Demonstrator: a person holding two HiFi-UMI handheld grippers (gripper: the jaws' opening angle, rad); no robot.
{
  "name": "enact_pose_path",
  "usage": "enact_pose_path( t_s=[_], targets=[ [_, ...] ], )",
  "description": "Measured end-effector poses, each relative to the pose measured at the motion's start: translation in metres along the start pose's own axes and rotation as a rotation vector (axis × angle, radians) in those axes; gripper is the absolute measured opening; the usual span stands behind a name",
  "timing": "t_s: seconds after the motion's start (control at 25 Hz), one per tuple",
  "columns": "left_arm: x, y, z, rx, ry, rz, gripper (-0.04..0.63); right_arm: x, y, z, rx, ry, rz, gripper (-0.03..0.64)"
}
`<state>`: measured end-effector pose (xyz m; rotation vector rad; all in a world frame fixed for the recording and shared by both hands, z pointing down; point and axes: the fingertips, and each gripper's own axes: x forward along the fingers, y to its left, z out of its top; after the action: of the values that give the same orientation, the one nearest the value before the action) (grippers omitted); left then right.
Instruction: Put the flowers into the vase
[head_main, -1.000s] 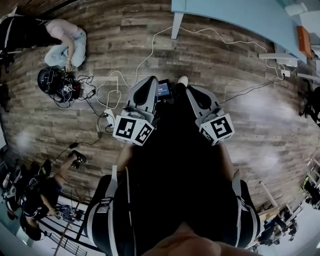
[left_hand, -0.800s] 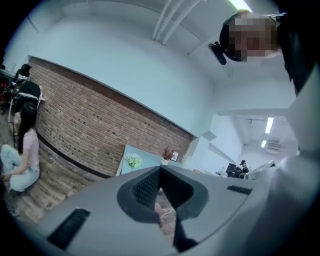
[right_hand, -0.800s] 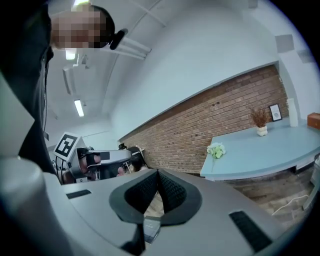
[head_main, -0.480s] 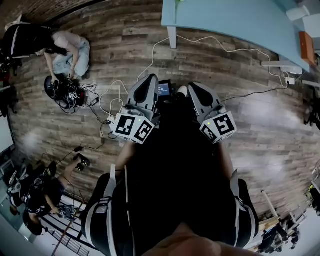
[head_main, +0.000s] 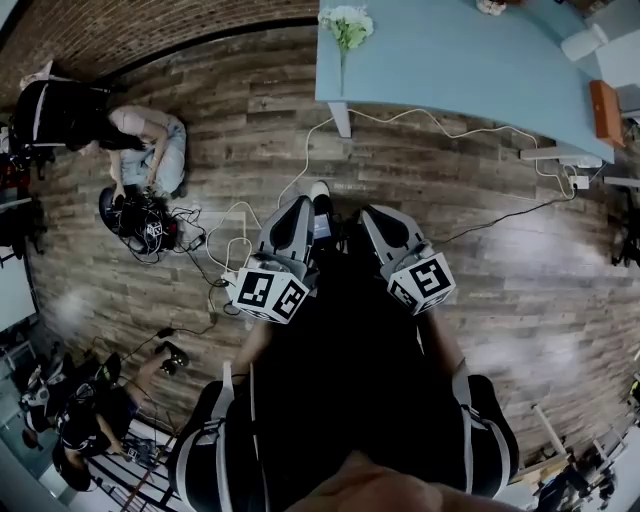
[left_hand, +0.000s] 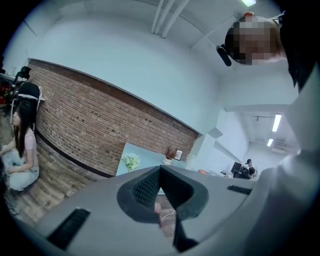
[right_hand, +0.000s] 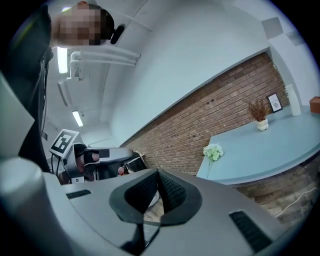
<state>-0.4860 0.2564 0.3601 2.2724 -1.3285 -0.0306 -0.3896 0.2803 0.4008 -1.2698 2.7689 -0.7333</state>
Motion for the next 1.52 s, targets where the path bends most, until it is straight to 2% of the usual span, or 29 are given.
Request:
enact_pose_path(
  t_s=[0.32, 0.52, 0.76, 0.88, 1.12, 1.32, 1.4, 1.52],
  targets=[
    [0.033, 0.045, 0.025, -0.036, 0.016, -0.037, 0.023, 0.05, -0.011, 0.009, -0.014, 0.07, -0.057, 0.017],
    [0.059, 0.092, 0.069, 0.031, -0.041, -0.036, 0.023, 0.099, -0.024, 0.032, -0.022, 0.057, -0.112, 0.017],
    [0.08, 0.154, 0.089, -0.05, -0.03, -0.015, 0.023, 0.151, -0.039, 0.048, 0.004, 0.066, -0.17, 0.017],
    [0.095, 0.167, 0.095, -0.064, -0.018, -0.031, 0.023, 0.166, -0.053, 0.054, 0.044, 0.07, -0.207, 0.017],
    [0.124, 0.181, 0.097, -0.079, 0.033, -0.062, 0.023, 0.191, -0.07, 0.065, 0.053, 0.085, -0.244, 0.017],
    [0.161, 0.182, 0.102, -0.098, 0.042, -0.035, 0.023, 0.209, -0.097, 0.075, 0.009, 0.102, -0.236, 0.017],
    [0.181, 0.18, 0.102, -0.086, 0.04, -0.017, 0.023, 0.214, -0.113, 0.078, 0.002, 0.107, -0.214, 0.017],
    [0.211, 0.176, 0.103, -0.025, 0.047, -0.011, 0.023, 0.227, -0.14, 0.085, 0.005, 0.104, -0.185, 0.017]
  ],
)
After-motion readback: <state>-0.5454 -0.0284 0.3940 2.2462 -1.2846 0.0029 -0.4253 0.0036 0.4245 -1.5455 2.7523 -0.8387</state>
